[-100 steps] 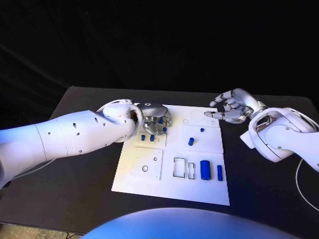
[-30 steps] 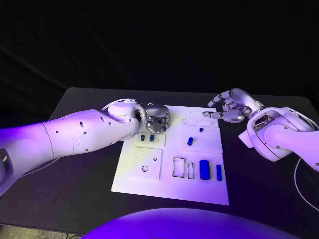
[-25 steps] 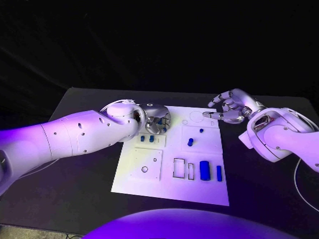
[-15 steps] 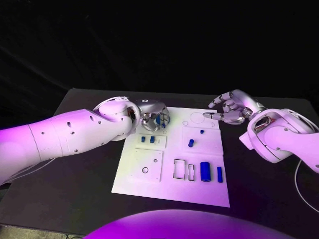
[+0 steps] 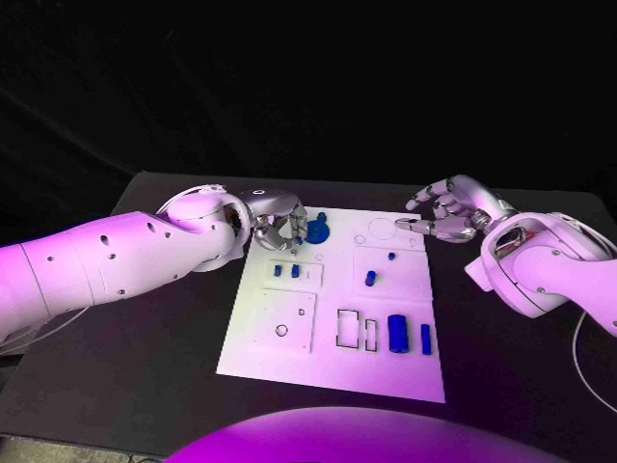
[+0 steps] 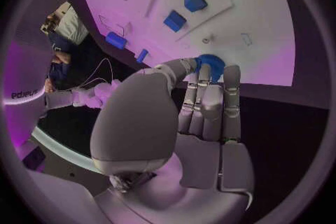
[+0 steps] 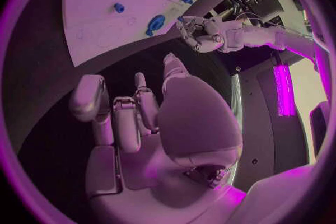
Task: Assemble the parts on the task board
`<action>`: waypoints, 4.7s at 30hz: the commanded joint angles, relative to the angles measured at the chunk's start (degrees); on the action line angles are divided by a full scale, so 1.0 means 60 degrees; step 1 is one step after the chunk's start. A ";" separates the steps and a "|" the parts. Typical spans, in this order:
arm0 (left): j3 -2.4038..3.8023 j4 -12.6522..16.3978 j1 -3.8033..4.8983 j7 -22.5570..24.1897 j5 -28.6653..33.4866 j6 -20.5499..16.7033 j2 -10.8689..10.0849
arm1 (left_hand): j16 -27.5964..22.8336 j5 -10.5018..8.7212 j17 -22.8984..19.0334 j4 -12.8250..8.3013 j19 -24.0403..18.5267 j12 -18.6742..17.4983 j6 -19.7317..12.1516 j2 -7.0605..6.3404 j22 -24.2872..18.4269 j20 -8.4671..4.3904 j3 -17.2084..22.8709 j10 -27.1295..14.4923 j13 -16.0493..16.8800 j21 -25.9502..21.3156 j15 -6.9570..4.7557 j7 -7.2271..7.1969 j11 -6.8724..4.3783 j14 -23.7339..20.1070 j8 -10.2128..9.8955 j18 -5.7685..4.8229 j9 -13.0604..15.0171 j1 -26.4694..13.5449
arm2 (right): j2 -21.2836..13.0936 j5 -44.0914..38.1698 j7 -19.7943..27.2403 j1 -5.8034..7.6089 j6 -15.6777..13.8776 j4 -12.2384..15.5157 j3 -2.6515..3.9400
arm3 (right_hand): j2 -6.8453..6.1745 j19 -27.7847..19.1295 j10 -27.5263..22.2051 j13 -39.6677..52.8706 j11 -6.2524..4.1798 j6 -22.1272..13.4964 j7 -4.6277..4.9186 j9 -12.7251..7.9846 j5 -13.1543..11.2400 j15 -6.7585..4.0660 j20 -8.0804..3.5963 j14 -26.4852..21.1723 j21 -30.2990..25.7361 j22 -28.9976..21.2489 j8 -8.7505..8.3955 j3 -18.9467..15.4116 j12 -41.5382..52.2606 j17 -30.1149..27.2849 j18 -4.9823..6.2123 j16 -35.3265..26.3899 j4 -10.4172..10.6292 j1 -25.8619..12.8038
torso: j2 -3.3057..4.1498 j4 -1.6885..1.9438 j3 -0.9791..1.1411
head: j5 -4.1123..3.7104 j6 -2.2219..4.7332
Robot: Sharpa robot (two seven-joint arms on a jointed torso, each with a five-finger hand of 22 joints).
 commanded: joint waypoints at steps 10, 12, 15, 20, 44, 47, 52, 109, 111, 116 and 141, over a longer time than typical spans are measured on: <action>-0.0053 -0.0171 -0.0021 -0.0102 0.0155 0.0558 -0.0037 | 0.0022 -0.0002 -0.0044 -0.0051 -0.0009 -0.0039 0.0082 -0.0007 -0.0032 -0.0034 -0.0032 0.0067 -0.0010 0.0022 0.0003 -0.0006 -0.0016 0.0010 -0.0039 0.0117 0.0010 -0.0118 | 0.0010 -0.0068 0.0071 -0.0009 -0.0010 0.0002 0.0002 | 0.0058 -0.0056 -0.0005 0.0146 -0.0022 -0.0022 -0.0039 -0.0007 0.0037 -0.0052 0.0006 0.0599 -0.0029 -0.0009 0.0047 -0.0052 -0.0026 0.0636 0.0122 -0.0044 -0.0019 0.0002 | 0.0016 -0.0014 -0.0005 | 0.0044 -0.0014; -0.0058 -0.0187 -0.0022 -0.0110 0.0154 0.0590 -0.0044 | 0.0022 -0.0002 -0.0044 -0.0051 -0.0009 -0.0039 0.0082 -0.0007 -0.0032 -0.0034 -0.0032 0.0067 -0.0010 0.0022 0.0003 -0.0006 -0.0016 0.0010 -0.0039 0.0117 0.0010 -0.0118 | 0.0010 -0.0068 0.0070 -0.0009 -0.0011 0.0002 0.0002 | 0.0058 -0.0056 -0.0005 0.0146 -0.0022 -0.0022 -0.0039 -0.0007 0.0037 -0.0052 0.0006 0.0599 -0.0029 -0.0009 0.0047 -0.0052 -0.0026 0.0636 0.0122 -0.0044 -0.0019 0.0002 | 0.0016 -0.0010 -0.0004 | 0.0043 -0.0022; -0.0064 -0.0203 -0.0025 -0.0106 0.0166 0.0641 -0.0052 | 0.0018 -0.0003 -0.0058 -0.0052 -0.0012 -0.0044 0.0086 -0.0010 -0.0034 -0.0034 -0.0033 0.0071 -0.0011 0.0020 0.0002 -0.0007 -0.0017 0.0005 -0.0041 0.0117 0.0011 -0.0124 | 0.0009 -0.0068 0.0070 -0.0009 -0.0012 0.0003 0.0002 | 0.0058 -0.0056 -0.0005 0.0146 -0.0022 -0.0022 -0.0039 -0.0007 0.0037 -0.0052 0.0006 0.0599 -0.0029 -0.0009 0.0047 -0.0052 -0.0026 0.0636 0.0122 -0.0044 -0.0019 0.0002 | 0.0016 0.0000 -0.0004 | 0.0041 -0.0029; -0.0071 -0.0197 -0.0028 -0.0088 0.0203 0.0705 -0.0051 | 0.0018 -0.0003 -0.0058 -0.0052 -0.0012 -0.0044 0.0086 -0.0010 -0.0034 -0.0034 -0.0033 0.0071 -0.0011 0.0020 0.0002 -0.0007 -0.0017 0.0005 -0.0041 0.0117 0.0011 -0.0124 | 0.0011 -0.0068 0.0067 -0.0009 -0.0013 0.0003 0.0002 | 0.0078 -0.0049 -0.0004 0.0122 -0.0031 -0.0025 -0.0047 -0.0011 0.0035 -0.0061 -0.0003 0.0600 -0.0042 -0.0011 0.0069 -0.0060 -0.0044 0.0629 0.0121 -0.0053 -0.0023 0.0004 | 0.0015 -0.0007 -0.0004 | 0.0044 -0.0033; -0.0128 -0.0323 -0.0044 -0.0065 0.0192 0.0775 0.0110 | 0.0011 -0.0016 -0.0066 -0.0057 -0.0039 -0.0068 0.0106 -0.0015 -0.0060 -0.0036 -0.0038 0.0102 -0.0012 0.0001 -0.0004 -0.0014 -0.0025 0.0000 -0.0049 0.0121 0.0017 -0.0151 | 0.0009 -0.0068 0.0069 -0.0010 -0.0009 0.0007 0.0002 | 0.0078 -0.0049 -0.0004 0.0122 -0.0031 -0.0025 -0.0047 -0.0011 0.0035 -0.0061 -0.0003 0.0600 -0.0042 -0.0011 0.0069 -0.0060 -0.0044 0.0629 0.0121 -0.0053 -0.0023 0.0004 | 0.0021 -0.0016 -0.0008 | 0.0034 -0.0039; -0.0138 -0.0351 -0.0046 -0.0076 0.0134 0.0789 0.0134 | 0.0033 -0.0017 0.0033 -0.0060 -0.0037 -0.0070 0.0106 -0.0017 -0.0057 -0.0036 -0.0038 0.0104 -0.0012 0.0003 -0.0004 -0.0015 -0.0026 0.0035 -0.0051 0.0121 0.0017 -0.0151 | 0.0005 -0.0068 0.0069 -0.0010 -0.0007 0.0010 0.0002 | 0.0078 -0.0049 -0.0004 0.0122 -0.0031 -0.0025 -0.0047 -0.0011 0.0035 -0.0061 -0.0003 0.0600 -0.0042 -0.0011 0.0069 -0.0060 -0.0044 0.0629 0.0121 -0.0053 -0.0023 0.0004 | 0.0019 -0.0013 -0.0006 | 0.0024 -0.0046; -0.0153 -0.0374 -0.0052 -0.0096 0.0061 0.0882 0.0164 | 0.0038 -0.0019 0.0051 -0.0066 -0.0041 -0.0074 0.0107 -0.0020 -0.0062 -0.0038 -0.0038 0.0109 -0.0012 0.0001 -0.0005 -0.0018 -0.0029 0.0041 -0.0054 0.0123 0.0018 -0.0151 | 0.0003 -0.0068 0.0069 -0.0010 -0.0002 0.0010 0.0002 | 0.0078 -0.0049 -0.0004 0.0122 -0.0031 -0.0025 -0.0047 -0.0011 0.0035 -0.0061 -0.0003 0.0600 -0.0042 -0.0011 0.0069 -0.0060 -0.0044 0.0629 0.0121 -0.0053 -0.0023 0.0004 | 0.0016 -0.0011 -0.0005 | 0.0016 -0.0073; -0.0173 -0.0385 -0.0066 -0.0034 -0.0030 0.0390 0.0114 | -0.0117 -0.0010 -0.0847 0.0151 -0.0156 -0.1265 -0.0732 -0.0618 -0.0426 0.0220 -0.0154 -0.0437 -0.0305 -0.0392 0.0287 0.0225 0.0308 -0.0405 -0.0936 0.0133 -0.0161 -0.0852 | -0.0010 -0.0065 0.0078 -0.0014 0.0020 -0.0032 0.0001 | 0.0069 -0.0055 -0.0015 0.0076 -0.0036 -0.0055 -0.0050 -0.0022 0.0033 -0.0069 -0.0013 0.0600 -0.0099 -0.0039 0.0093 -0.0089 -0.0083 0.0612 0.0127 -0.0069 -0.0022 0.0006 | 0.0013 -0.0009 -0.0003 | 0.0018 -0.0079; -0.0172 -0.0383 -0.0067 -0.0051 -0.0030 0.0383 0.0099 | -0.0125 -0.0008 -0.0904 0.0156 -0.0159 -0.1306 -0.0768 -0.0631 -0.0435 0.0229 -0.0162 -0.0491 -0.0316 -0.0404 0.0298 0.0235 0.0323 -0.0435 -0.0960 0.0133 -0.0166 -0.0857 | -0.0012 -0.0065 0.0076 -0.0014 0.0029 -0.0037 0.0001 | 0.0069 -0.0055 -0.0015 0.0076 -0.0036 -0.0055 -0.0050 -0.0022 0.0033 -0.0069 -0.0013 0.0600 -0.0099 -0.0039 0.0093 -0.0089 -0.0083 0.0612 0.0127 -0.0069 -0.0022 0.0006 | 0.0013 -0.0009 -0.0002 | 0.0019 -0.0077; -0.0170 -0.0333 -0.0072 -0.0045 0.0024 0.0315 0.0017 | -0.0126 -0.0009 -0.0968 0.0176 -0.0167 -0.1395 -0.0901 -0.0672 -0.0463 0.0259 -0.0206 -0.0597 -0.0338 -0.0440 0.0331 0.0227 0.0358 -0.0482 -0.1041 0.0132 -0.0184 -0.0875 | -0.0025 -0.0064 0.0093 -0.0014 0.0110 -0.0068 0.0001 | 0.0043 -0.0106 -0.0220 -0.0209 -0.0033 -0.0082 -0.0046 -0.0030 0.0036 -0.0068 -0.0015 0.0582 -0.0218 -0.0121 0.0096 -0.0101 -0.0363 0.0532 0.0150 -0.0102 -0.0028 0.0033 | 0.0012 -0.0010 -0.0005 | 0.0017 -0.0068; 0.0063 0.0510 -0.0068 0.0405 0.2268 0.0059 -0.0976 | -0.0008 -0.0011 -0.1093 -0.0014 -0.0182 -0.0413 -0.0400 -0.0358 -0.0499 0.0136 -0.0231 -0.0237 0.0149 -0.0425 0.0161 0.0113 0.0126 -0.0590 -0.0820 0.0133 0.0002 -0.0607 | 0.0021 -0.1065 0.0798 -0.0015 0.1042 -0.0453 0.0001 | -0.0304 -0.0255 -0.2233 -0.9033 0.0015 0.0563 -0.0016 -0.0578 0.0066 -0.0050 -0.0011 0.0375 -0.1202 -0.0420 -0.0101 0.1442 -0.9586 -0.0594 0.0262 -0.0823 -0.0050 0.1806 | 0.0004 -0.0008 -0.0020 | -0.0024 0.0007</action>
